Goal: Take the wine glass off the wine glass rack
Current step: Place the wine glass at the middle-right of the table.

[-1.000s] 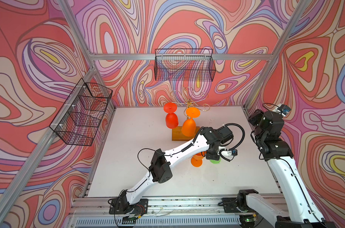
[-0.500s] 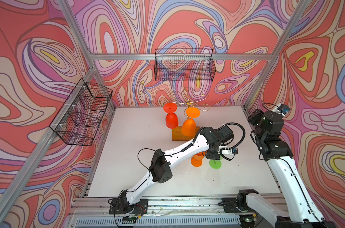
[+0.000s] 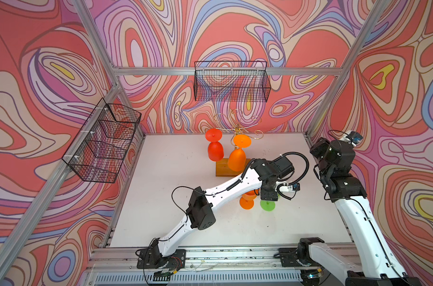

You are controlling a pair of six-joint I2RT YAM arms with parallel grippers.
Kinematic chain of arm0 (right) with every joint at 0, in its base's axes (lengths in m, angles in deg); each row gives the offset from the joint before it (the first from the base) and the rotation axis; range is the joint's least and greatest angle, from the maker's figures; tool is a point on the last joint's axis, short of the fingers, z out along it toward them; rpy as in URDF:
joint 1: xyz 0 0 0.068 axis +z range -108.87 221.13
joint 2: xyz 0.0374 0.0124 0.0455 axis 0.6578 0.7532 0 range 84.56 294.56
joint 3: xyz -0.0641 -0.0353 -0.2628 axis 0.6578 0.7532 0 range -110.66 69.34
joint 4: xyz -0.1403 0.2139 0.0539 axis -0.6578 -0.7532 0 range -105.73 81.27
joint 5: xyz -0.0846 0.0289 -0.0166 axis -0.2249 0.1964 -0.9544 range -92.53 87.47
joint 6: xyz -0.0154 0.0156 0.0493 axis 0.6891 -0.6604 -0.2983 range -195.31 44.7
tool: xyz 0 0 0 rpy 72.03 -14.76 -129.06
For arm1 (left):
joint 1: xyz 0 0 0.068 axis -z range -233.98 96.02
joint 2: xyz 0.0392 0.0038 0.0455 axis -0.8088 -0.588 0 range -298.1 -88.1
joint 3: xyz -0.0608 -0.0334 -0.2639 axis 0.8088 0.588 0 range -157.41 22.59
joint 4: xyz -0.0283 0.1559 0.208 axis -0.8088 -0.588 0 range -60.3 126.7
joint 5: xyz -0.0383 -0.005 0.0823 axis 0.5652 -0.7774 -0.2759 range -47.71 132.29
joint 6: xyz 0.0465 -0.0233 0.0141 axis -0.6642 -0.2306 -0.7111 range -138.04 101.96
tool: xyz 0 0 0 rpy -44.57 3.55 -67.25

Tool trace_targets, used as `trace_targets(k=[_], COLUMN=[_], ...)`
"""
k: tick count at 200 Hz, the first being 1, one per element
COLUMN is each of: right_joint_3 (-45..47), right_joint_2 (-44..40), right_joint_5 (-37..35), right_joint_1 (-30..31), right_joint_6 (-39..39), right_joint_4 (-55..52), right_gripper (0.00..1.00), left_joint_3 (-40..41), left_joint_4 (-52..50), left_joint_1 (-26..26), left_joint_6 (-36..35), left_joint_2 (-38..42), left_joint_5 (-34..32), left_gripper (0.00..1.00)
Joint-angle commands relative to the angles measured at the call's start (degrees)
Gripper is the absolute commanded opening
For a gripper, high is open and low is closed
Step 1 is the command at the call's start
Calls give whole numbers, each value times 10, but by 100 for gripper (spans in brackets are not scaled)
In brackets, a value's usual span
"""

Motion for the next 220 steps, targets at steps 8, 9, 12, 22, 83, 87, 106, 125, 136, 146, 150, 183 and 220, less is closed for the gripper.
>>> trace_targets(k=[8,9,12,22,83,87,106,125,136,146,150,183,220], right_joint_3=[9,9,9,9,7,7,4,2,2,2,1,-4,-13], right_joint_2=[-3,-3,-2,-2,-1,-1,0,0,-1,-3,-3,-5,-6], right_joint_5=[6,6,6,7,11,11,14,16,17,19,19,34,88], right_joint_1=[-2,-2,-2,-2,-2,-2,-2,-2,-2,-2,-2,-2,-2], right_joint_6=[1,1,0,0,-2,-3,-3,-6,-6,-5,-5,-3,-4], right_joint_4=[5,5,6,7,7,8,8,7,7,6,6,5,10], right_gripper=[54,54,54,54,54,54,54,54,54,54,54,54,54], left_joint_3=[-14,-15,-15,-15,-18,-18,-18,-17,-17,-16,-15,51,220], left_joint_4=[-2,-2,-1,0,2,0,-8,-14,-14,-13,-11,67,242], left_joint_1=[3,3,3,3,3,3,2,2,3,3,3,0,-47], left_joint_6=[4,4,5,5,12,12,11,11,12,13,14,24,90], left_joint_2=[28,28,29,32,60,61,68,77,85,96,101,191,369], left_joint_5=[13,13,13,15,44,44,34,23,16,11,8,-4,32], left_gripper=[77,77,77,77,82,82,84,85,85,85,85,85,80])
